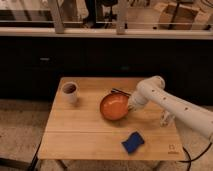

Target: Drag the ceramic bowl in a circle

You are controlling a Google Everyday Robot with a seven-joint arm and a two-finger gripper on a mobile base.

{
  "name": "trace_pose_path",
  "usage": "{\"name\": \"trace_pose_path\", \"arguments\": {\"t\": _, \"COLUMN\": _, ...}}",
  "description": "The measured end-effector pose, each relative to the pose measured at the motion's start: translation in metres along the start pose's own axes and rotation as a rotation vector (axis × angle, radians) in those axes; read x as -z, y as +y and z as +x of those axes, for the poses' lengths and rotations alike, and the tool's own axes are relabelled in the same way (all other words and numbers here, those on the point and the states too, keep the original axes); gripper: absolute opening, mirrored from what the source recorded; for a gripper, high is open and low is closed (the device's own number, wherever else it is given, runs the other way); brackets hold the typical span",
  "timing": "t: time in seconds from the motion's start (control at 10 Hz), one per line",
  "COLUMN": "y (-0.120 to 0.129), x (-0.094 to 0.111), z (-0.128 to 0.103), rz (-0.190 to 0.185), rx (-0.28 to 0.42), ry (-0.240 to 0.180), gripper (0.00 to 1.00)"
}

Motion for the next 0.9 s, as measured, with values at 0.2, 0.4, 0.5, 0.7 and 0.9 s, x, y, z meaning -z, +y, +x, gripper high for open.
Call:
{"name": "trace_pose_path", "arguments": {"t": 0.2, "y": 0.025, "x": 0.001, "z": -0.017, "rz": -0.018, "rx": -0.035, "ry": -0.009, "gripper": 0.0}}
{"name": "trace_pose_path", "arguments": {"t": 0.4, "y": 0.039, "x": 0.005, "z": -0.04, "rz": -0.039, "rx": -0.041, "ry": -0.014, "gripper": 0.0}}
{"name": "trace_pose_path", "arguments": {"t": 0.5, "y": 0.043, "x": 0.008, "z": -0.049, "rz": -0.047, "rx": -0.038, "ry": -0.011, "gripper": 0.0}}
{"name": "trace_pose_path", "arguments": {"t": 0.7, "y": 0.045, "x": 0.016, "z": -0.086, "rz": -0.081, "rx": 0.01, "ry": -0.011, "gripper": 0.0}}
{"name": "trace_pose_path", "arguments": {"t": 0.9, "y": 0.037, "x": 0.018, "z": -0.121, "rz": -0.1, "rx": 0.063, "ry": -0.028, "gripper": 0.0}}
